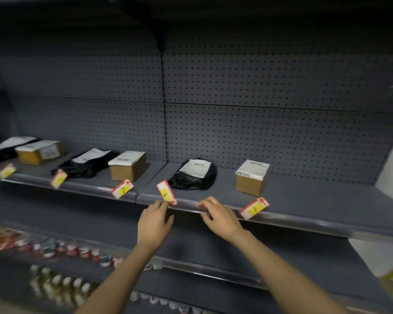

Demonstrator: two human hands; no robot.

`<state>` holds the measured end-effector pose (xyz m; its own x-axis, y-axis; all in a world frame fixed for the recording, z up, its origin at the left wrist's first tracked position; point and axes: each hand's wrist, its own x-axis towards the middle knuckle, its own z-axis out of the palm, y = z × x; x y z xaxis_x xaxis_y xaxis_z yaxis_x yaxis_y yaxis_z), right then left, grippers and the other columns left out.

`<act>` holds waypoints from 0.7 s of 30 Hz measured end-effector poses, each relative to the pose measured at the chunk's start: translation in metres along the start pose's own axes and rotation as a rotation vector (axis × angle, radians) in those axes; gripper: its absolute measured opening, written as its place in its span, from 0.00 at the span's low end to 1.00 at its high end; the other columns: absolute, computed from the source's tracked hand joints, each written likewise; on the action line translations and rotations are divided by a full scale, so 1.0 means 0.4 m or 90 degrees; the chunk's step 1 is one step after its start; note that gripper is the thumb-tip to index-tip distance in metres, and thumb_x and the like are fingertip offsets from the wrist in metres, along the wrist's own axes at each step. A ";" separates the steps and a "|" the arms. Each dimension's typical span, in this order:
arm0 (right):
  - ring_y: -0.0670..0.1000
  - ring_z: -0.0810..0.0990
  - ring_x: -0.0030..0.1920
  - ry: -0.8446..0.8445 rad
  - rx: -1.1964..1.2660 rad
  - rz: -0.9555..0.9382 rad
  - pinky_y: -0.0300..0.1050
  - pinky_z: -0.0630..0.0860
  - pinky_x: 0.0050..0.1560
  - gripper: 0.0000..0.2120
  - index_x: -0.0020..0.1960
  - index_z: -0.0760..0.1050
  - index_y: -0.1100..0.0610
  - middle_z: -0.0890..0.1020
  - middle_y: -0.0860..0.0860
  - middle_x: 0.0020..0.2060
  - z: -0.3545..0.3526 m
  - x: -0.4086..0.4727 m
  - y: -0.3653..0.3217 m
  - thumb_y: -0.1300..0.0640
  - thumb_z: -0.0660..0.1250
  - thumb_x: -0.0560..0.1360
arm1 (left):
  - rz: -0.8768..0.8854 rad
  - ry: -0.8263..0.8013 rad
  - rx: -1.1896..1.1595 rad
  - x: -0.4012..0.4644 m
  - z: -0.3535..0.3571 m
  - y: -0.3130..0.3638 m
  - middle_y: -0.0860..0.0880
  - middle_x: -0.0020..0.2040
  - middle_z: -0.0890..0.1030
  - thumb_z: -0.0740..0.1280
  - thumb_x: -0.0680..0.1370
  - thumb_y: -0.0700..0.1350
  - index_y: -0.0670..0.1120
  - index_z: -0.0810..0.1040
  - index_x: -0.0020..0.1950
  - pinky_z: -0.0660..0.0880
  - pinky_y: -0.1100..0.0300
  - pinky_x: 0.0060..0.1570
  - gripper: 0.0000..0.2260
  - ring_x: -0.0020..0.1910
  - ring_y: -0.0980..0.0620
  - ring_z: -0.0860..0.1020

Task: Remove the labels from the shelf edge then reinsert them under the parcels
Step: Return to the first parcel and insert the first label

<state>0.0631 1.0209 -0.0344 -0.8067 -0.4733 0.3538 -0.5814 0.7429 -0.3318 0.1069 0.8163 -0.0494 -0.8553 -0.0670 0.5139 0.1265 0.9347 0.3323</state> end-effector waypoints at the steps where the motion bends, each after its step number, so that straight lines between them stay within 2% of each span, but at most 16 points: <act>1: 0.54 0.78 0.51 -0.014 0.003 -0.027 0.52 0.76 0.50 0.11 0.59 0.70 0.47 0.73 0.48 0.57 0.022 0.020 -0.029 0.55 0.61 0.77 | -0.017 0.009 0.009 -0.005 -0.022 -0.035 0.45 0.50 0.80 0.69 0.72 0.44 0.46 0.76 0.55 0.76 0.50 0.46 0.13 0.49 0.41 0.78; 5: 0.52 0.77 0.54 -0.034 0.014 -0.121 0.47 0.71 0.53 0.10 0.57 0.72 0.47 0.76 0.47 0.57 0.106 0.107 -0.161 0.52 0.62 0.76 | -0.083 0.033 0.041 -0.049 -0.117 -0.184 0.47 0.51 0.80 0.68 0.72 0.46 0.48 0.76 0.56 0.75 0.51 0.49 0.13 0.50 0.44 0.78; 9: 0.50 0.76 0.56 -0.063 -0.039 -0.232 0.48 0.64 0.60 0.10 0.55 0.74 0.47 0.81 0.47 0.53 0.206 0.206 -0.333 0.48 0.61 0.75 | -0.148 0.053 0.087 -0.114 -0.218 -0.356 0.48 0.48 0.81 0.66 0.73 0.50 0.48 0.75 0.54 0.74 0.51 0.48 0.11 0.49 0.46 0.78; 15: 0.50 0.76 0.54 -0.095 -0.008 -0.338 0.47 0.64 0.60 0.09 0.53 0.75 0.48 0.81 0.47 0.51 0.393 0.367 -0.670 0.48 0.61 0.75 | -0.242 0.073 0.181 -0.222 -0.408 -0.656 0.48 0.47 0.80 0.65 0.73 0.52 0.49 0.74 0.50 0.72 0.52 0.47 0.10 0.49 0.45 0.77; 21: 0.51 0.76 0.55 -0.096 0.061 -0.375 0.47 0.64 0.58 0.10 0.54 0.75 0.48 0.81 0.48 0.52 0.588 0.504 -1.042 0.49 0.61 0.75 | -0.304 0.064 0.265 -0.315 -0.642 -0.962 0.47 0.49 0.79 0.64 0.74 0.52 0.48 0.74 0.55 0.71 0.52 0.48 0.14 0.51 0.44 0.76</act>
<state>0.1179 0.5046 -0.0304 -0.3497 -0.8577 0.3770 -0.9350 0.2941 -0.1981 0.2951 0.3755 -0.0389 -0.7147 -0.5236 0.4636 -0.4800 0.8494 0.2193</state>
